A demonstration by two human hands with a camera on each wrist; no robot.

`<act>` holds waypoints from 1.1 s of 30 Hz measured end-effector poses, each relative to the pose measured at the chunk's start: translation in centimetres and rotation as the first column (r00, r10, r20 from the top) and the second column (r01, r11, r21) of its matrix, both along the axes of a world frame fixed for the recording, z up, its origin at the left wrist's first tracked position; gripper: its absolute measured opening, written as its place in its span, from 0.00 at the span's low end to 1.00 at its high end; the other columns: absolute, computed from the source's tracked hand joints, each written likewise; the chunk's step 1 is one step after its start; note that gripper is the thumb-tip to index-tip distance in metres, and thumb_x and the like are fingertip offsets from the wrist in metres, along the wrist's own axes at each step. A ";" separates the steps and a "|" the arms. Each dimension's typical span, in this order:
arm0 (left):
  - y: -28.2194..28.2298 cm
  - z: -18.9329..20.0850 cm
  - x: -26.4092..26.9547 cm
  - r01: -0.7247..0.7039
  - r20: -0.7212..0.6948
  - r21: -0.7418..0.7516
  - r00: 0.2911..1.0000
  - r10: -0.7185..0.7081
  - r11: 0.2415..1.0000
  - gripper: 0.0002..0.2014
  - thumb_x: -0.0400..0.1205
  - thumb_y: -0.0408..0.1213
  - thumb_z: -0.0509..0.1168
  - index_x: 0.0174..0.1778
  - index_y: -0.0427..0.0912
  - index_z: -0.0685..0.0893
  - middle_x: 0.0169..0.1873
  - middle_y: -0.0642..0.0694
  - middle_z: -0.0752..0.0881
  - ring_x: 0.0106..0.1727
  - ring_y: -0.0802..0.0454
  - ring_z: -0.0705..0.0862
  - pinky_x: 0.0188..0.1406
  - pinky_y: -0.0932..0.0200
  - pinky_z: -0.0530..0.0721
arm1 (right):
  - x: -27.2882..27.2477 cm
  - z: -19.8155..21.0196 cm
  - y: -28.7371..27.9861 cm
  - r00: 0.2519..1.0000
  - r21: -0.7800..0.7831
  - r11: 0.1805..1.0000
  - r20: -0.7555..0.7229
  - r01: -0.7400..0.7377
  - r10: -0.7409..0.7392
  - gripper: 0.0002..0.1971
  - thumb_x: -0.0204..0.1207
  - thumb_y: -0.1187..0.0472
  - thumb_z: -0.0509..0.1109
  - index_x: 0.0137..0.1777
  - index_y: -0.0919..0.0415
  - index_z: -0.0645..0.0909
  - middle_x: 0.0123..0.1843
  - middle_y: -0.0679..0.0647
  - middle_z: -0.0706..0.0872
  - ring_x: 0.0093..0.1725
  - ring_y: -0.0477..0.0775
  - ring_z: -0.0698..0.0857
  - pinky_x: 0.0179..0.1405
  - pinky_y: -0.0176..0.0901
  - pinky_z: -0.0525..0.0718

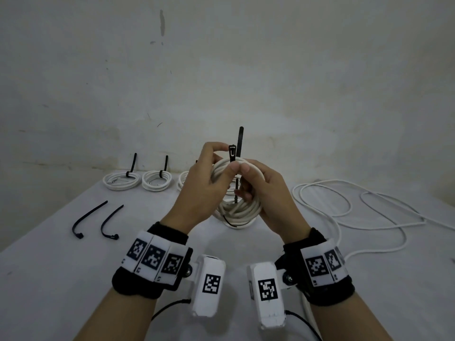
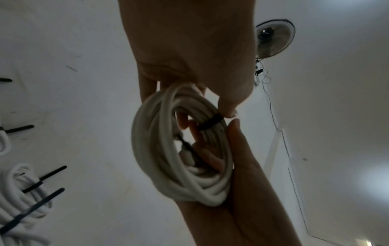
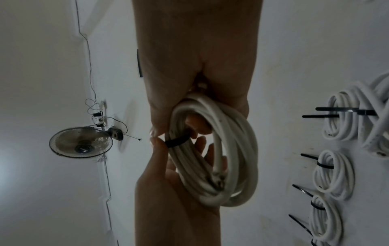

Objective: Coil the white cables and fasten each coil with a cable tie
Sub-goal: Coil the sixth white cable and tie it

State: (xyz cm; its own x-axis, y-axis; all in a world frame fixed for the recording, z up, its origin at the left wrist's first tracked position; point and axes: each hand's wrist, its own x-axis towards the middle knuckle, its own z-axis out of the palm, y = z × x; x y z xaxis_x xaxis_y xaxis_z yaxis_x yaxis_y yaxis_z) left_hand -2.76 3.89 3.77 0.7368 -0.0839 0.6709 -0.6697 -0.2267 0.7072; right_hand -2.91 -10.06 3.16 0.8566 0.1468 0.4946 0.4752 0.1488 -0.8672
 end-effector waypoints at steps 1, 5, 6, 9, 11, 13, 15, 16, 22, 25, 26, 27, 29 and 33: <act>-0.1 0.0 -0.1 0.010 0.016 -0.012 1.000 -0.010 1.000 0.21 0.77 0.54 0.63 0.61 0.47 0.73 0.39 0.37 0.82 0.33 0.54 0.82 0.35 0.62 0.81 | -0.1 0.0 0.1 1.000 0.000 1.000 -0.006 -0.006 0.006 0.16 0.78 0.52 0.68 0.58 0.63 0.86 0.35 0.54 0.80 0.32 0.48 0.74 0.35 0.43 0.77; -0.4 -0.1 -0.3 0.071 0.030 -0.110 0.997 -0.068 0.991 0.13 0.75 0.50 0.65 0.53 0.54 0.74 0.34 0.44 0.81 0.26 0.64 0.78 0.26 0.71 0.76 | -0.1 0.1 -0.2 0.995 0.030 0.999 -0.087 -0.038 0.041 0.17 0.80 0.52 0.66 0.58 0.64 0.85 0.49 0.60 0.88 0.44 0.54 0.84 0.45 0.46 0.85; -0.3 -0.2 -0.3 0.100 0.032 -0.119 0.995 -0.097 0.988 0.13 0.76 0.49 0.66 0.53 0.53 0.74 0.33 0.42 0.81 0.25 0.64 0.78 0.25 0.71 0.76 | -0.1 0.3 -0.3 0.992 0.073 0.996 -0.116 -0.049 0.057 0.17 0.80 0.52 0.65 0.58 0.66 0.84 0.51 0.62 0.88 0.47 0.56 0.86 0.49 0.49 0.86; 0.0 -0.6 -0.3 0.206 0.027 -0.114 0.979 -0.204 0.972 0.15 0.77 0.43 0.69 0.57 0.52 0.74 0.31 0.36 0.80 0.23 0.62 0.76 0.23 0.67 0.75 | 0.1 0.9 -1.3 0.996 0.134 0.990 -0.091 0.035 -0.023 0.11 0.81 0.63 0.65 0.57 0.69 0.84 0.49 0.67 0.89 0.43 0.58 0.88 0.43 0.47 0.88; 0.0 -0.8 -0.5 0.236 0.024 -0.099 0.972 -0.235 0.967 0.16 0.77 0.42 0.69 0.58 0.53 0.74 0.30 0.43 0.80 0.23 0.63 0.75 0.23 0.67 0.75 | 0.3 1.3 -1.9 0.992 0.101 0.987 -0.038 0.121 -0.118 0.07 0.78 0.71 0.67 0.52 0.66 0.85 0.41 0.62 0.90 0.35 0.53 0.88 0.32 0.40 0.85; -0.3 -1.0 -0.7 0.236 0.027 -0.101 0.972 -0.234 0.966 0.14 0.77 0.44 0.69 0.57 0.53 0.76 0.30 0.49 0.80 0.23 0.64 0.76 0.24 0.69 0.76 | 0.4 2.0 -2.3 0.987 0.064 0.985 -0.001 0.160 -0.160 0.08 0.73 0.75 0.70 0.49 0.64 0.83 0.36 0.58 0.90 0.32 0.53 0.88 0.31 0.40 0.85; -0.6 -1.2 -1.0 0.230 0.019 -0.108 0.973 -0.229 0.967 0.14 0.76 0.44 0.67 0.56 0.54 0.76 0.30 0.49 0.80 0.24 0.64 0.77 0.26 0.71 0.76 | 0.3 2.7 -2.5 0.980 0.022 0.981 0.043 0.195 -0.196 0.10 0.71 0.77 0.72 0.49 0.65 0.80 0.38 0.60 0.89 0.34 0.55 0.89 0.34 0.44 0.87; -0.7 -1.3 -1.1 0.228 0.016 -0.110 0.974 -0.227 0.967 0.14 0.76 0.44 0.67 0.56 0.55 0.75 0.30 0.49 0.80 0.24 0.64 0.76 0.26 0.71 0.76 | 0.3 2.9 -2.6 0.975 0.002 0.977 0.069 0.212 -0.212 0.10 0.70 0.77 0.72 0.48 0.66 0.79 0.39 0.62 0.89 0.35 0.56 0.90 0.36 0.46 0.88; -0.9 -1.3 -1.4 0.208 0.029 -0.119 0.978 -0.206 0.971 0.14 0.76 0.43 0.67 0.56 0.56 0.74 0.30 0.47 0.80 0.25 0.64 0.77 0.27 0.72 0.76 | 0.5 3.1 -2.9 0.933 -0.212 0.926 0.253 0.312 -0.256 0.10 0.69 0.76 0.74 0.34 0.62 0.83 0.34 0.59 0.88 0.34 0.61 0.90 0.36 0.47 0.89; -0.9 -1.2 -1.6 0.216 0.041 -0.138 0.976 -0.213 0.966 0.13 0.76 0.42 0.67 0.55 0.55 0.74 0.32 0.41 0.81 0.25 0.64 0.79 0.26 0.74 0.76 | 0.3 3.1 -3.1 0.927 -0.333 0.886 0.298 0.324 -0.228 0.10 0.69 0.73 0.76 0.33 0.58 0.85 0.35 0.53 0.90 0.35 0.54 0.90 0.37 0.42 0.88; -0.9 -1.2 -1.7 0.221 0.039 -0.141 0.975 -0.218 0.965 0.13 0.76 0.41 0.66 0.55 0.54 0.75 0.33 0.40 0.82 0.25 0.64 0.79 0.26 0.74 0.76 | 0.3 3.1 -3.2 0.927 -0.350 0.880 0.305 0.320 -0.216 0.10 0.69 0.73 0.76 0.33 0.58 0.86 0.35 0.52 0.90 0.35 0.53 0.91 0.38 0.43 0.88; -0.8 -1.2 -1.7 0.226 0.034 -0.142 0.974 -0.224 0.964 0.13 0.76 0.41 0.66 0.55 0.53 0.75 0.33 0.38 0.82 0.25 0.65 0.80 0.27 0.75 0.76 | 0.2 3.1 -3.2 0.927 -0.364 0.875 0.313 0.319 -0.208 0.10 0.69 0.73 0.77 0.34 0.57 0.86 0.35 0.51 0.90 0.35 0.53 0.91 0.38 0.45 0.89; -0.8 -1.4 -1.6 0.227 0.022 -0.131 0.974 -0.226 0.965 0.13 0.76 0.41 0.67 0.56 0.52 0.75 0.34 0.35 0.83 0.25 0.65 0.80 0.27 0.74 0.76 | 0.3 3.2 -3.3 0.920 -0.384 0.862 0.334 0.331 -0.205 0.10 0.69 0.73 0.76 0.35 0.57 0.87 0.35 0.51 0.90 0.35 0.54 0.91 0.40 0.50 0.89; -0.7 -1.8 -1.3 0.196 0.000 -0.101 0.980 -0.197 0.975 0.13 0.76 0.45 0.67 0.56 0.54 0.76 0.34 0.36 0.83 0.25 0.64 0.78 0.26 0.72 0.76 | 0.3 2.8 -3.2 0.911 -0.399 0.852 0.365 0.339 -0.191 0.11 0.69 0.74 0.76 0.36 0.56 0.87 0.36 0.50 0.90 0.35 0.55 0.90 0.38 0.46 0.88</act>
State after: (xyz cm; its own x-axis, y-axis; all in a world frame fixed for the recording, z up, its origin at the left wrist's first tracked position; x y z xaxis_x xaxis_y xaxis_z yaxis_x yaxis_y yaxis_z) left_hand -4.09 3.24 1.95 0.7191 -0.1608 0.6760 -0.6870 -0.0189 0.7264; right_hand -2.63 -13.30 5.97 0.7143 0.2019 0.6701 0.6868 -0.3861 -0.6158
